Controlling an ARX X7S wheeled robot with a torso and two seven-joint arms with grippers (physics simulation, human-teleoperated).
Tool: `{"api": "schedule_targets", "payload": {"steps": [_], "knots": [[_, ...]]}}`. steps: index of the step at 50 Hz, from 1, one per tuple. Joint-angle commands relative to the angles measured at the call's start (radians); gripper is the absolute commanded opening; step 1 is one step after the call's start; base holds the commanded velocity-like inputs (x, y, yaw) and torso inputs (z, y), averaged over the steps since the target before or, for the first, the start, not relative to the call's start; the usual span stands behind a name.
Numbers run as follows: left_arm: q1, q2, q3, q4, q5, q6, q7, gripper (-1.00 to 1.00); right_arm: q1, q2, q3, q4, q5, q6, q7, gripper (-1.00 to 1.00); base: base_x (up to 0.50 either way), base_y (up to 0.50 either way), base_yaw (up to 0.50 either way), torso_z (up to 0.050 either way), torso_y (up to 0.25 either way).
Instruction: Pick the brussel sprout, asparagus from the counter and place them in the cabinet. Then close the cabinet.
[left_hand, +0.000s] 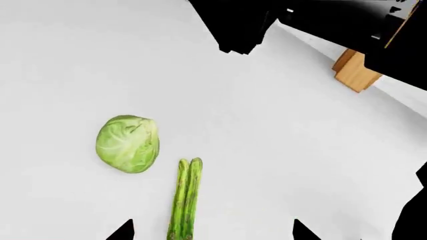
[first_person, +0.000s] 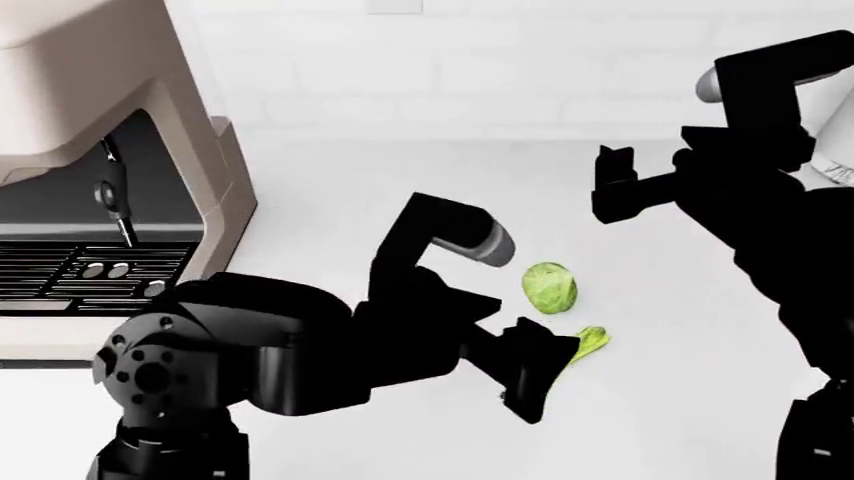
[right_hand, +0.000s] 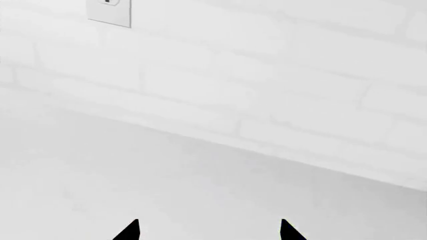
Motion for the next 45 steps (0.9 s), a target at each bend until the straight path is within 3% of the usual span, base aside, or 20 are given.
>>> {"api": "schedule_targets", "payload": {"steps": [1, 10, 21, 28, 39, 40, 45], "knots": [[0.014, -0.021, 0.120, 0.012, 0.009, 0.037, 0.033, 1.00, 0.007, 0.007, -0.003, -0.014, 0.009, 0.016, 0.001, 1.00, 0.00, 0.00, 0.00, 0.000, 0.000], [0.002, -0.082, 0.240, 0.049, 0.189, 0.130, 0.156, 1.00, -0.002, 0.019, 0.009, -0.034, 0.021, 0.032, -0.002, 1.00, 0.00, 0.00, 0.00, 0.000, 0.000], [0.014, -0.104, 0.288, 0.057, 0.214, 0.140, 0.143, 1.00, -0.001, 0.017, 0.004, -0.026, 0.024, 0.027, 0.002, 1.00, 0.00, 0.00, 0.00, 0.000, 0.000], [0.080, -0.095, 0.418, 0.053, 0.338, 0.226, 0.196, 1.00, -0.005, 0.009, -0.001, -0.021, 0.025, 0.018, 0.006, 1.00, 0.00, 0.00, 0.00, 0.000, 0.000], [0.075, -0.103, 0.443, 0.057, 0.350, 0.243, 0.198, 1.00, -0.018, 0.017, 0.000, -0.030, 0.033, 0.016, 0.005, 1.00, 0.00, 0.00, 0.00, 0.000, 0.000], [0.076, -0.105, 0.445, 0.060, 0.354, 0.249, 0.201, -1.00, -0.018, 0.018, 0.000, -0.030, 0.034, 0.017, 0.005, 1.00, 0.00, 0.00, 0.00, 0.000, 0.000], [0.075, -0.112, 0.457, 0.066, 0.364, 0.270, 0.217, -1.00, -0.019, 0.020, 0.001, -0.030, 0.037, 0.016, 0.005, 1.00, 0.00, 0.00, 0.00, 0.000, 0.000]]}}
